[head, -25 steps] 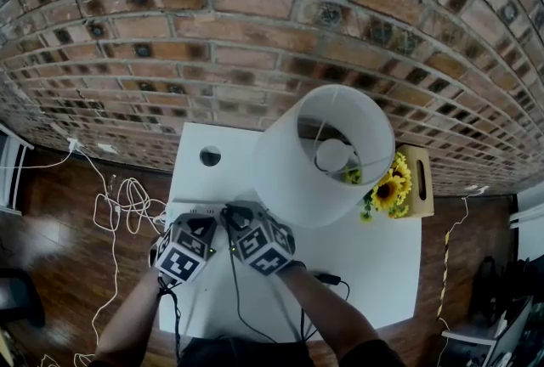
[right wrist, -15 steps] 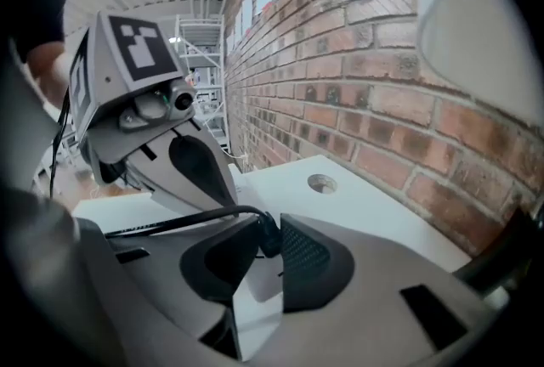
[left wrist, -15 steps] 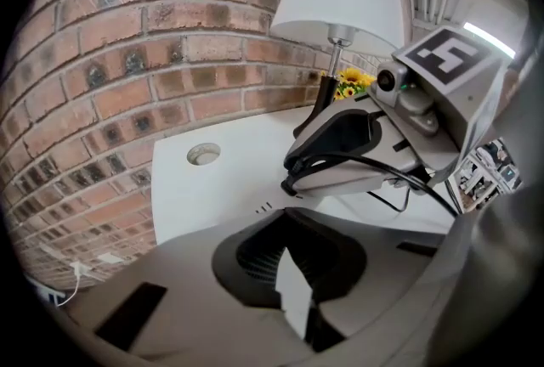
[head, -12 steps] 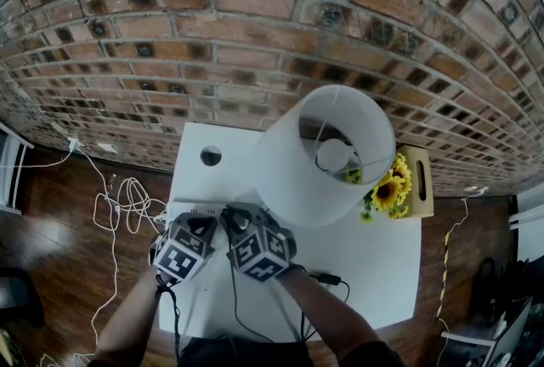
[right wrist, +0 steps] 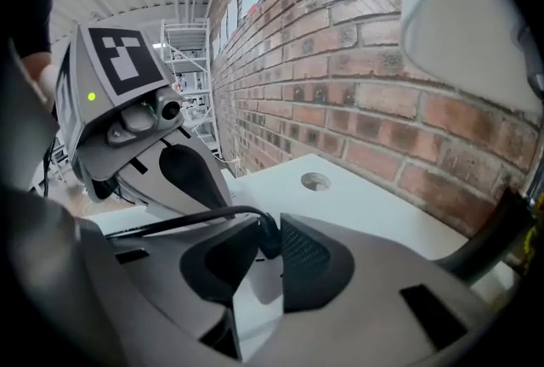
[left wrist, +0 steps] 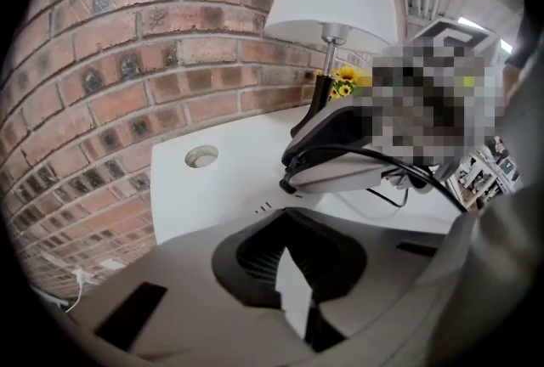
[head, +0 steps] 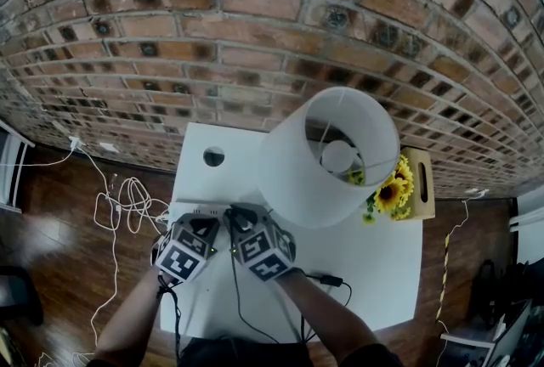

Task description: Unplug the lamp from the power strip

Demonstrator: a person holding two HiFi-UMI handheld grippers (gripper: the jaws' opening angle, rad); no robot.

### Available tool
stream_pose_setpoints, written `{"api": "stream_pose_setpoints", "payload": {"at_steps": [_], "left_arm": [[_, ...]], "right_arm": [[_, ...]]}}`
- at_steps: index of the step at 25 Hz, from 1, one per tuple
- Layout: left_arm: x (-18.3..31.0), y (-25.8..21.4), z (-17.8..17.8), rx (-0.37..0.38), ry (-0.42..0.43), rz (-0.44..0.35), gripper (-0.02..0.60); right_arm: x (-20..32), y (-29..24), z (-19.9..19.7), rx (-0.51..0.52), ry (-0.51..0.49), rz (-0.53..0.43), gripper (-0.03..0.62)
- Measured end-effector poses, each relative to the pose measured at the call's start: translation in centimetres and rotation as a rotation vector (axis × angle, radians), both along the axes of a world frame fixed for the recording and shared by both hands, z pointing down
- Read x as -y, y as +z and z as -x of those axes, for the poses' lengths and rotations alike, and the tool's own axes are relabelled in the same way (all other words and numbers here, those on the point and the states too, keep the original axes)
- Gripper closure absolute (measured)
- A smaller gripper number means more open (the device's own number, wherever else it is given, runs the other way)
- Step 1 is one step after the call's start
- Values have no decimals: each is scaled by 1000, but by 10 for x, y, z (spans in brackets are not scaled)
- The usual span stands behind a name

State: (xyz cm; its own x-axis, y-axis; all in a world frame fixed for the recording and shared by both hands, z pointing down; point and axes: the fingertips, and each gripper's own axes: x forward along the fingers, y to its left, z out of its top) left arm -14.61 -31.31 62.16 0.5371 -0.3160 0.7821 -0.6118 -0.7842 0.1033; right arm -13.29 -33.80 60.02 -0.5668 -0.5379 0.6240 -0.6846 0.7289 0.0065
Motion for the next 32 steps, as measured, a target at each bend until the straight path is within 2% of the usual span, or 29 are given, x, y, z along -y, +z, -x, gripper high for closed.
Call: {"api": "stream_pose_setpoints", "payload": {"at_steps": [6, 11, 15, 19, 24, 28, 32], "left_arm": [[-3, 2, 0, 0, 2, 8, 563], [-1, 1, 0, 4, 5, 0, 563], [-2, 1, -1, 16, 11, -10, 563], [-1, 1, -1, 18, 14, -12, 563], [-1, 1, -1, 15, 4, -19, 561], [-1, 1, -2, 19, 15, -21, 561], [1, 2, -1, 27, 21, -29, 561]], "right_arm": [[-4, -1, 1, -52, -46, -61, 519], [-8, 0, 5, -162, -154, -156, 519], [-4, 1, 2, -94, -89, -93, 519], [2, -1, -1, 40, 25, 15, 519], [3, -2, -2, 78, 63, 47, 517], [0, -3, 0, -8, 14, -26, 517], [10, -57, 19, 86, -47, -180, 519]]}}
